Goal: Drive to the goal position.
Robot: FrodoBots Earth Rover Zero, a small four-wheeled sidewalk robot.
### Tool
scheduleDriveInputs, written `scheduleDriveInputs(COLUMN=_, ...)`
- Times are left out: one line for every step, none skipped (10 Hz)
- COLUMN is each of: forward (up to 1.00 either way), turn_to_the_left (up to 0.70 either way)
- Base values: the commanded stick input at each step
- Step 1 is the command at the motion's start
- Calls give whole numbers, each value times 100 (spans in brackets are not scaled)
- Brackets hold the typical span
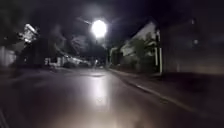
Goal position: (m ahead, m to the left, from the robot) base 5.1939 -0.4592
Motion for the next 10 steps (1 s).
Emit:
scheduleDriveInputs(forward=70, turn_to_the_left=-35)
scheduleDriveInputs(forward=70, turn_to_the_left=-35)
scheduleDriveInputs(forward=70, turn_to_the_left=-35)
scheduleDriveInputs(forward=70, turn_to_the_left=-35)
scheduleDriveInputs(forward=70, turn_to_the_left=-35)
scheduleDriveInputs(forward=70, turn_to_the_left=-13)
scheduleDriveInputs(forward=70, turn_to_the_left=0)
scheduleDriveInputs(forward=70, turn_to_the_left=0)
scheduleDriveInputs(forward=70, turn_to_the_left=0)
scheduleDriveInputs(forward=70, turn_to_the_left=0)
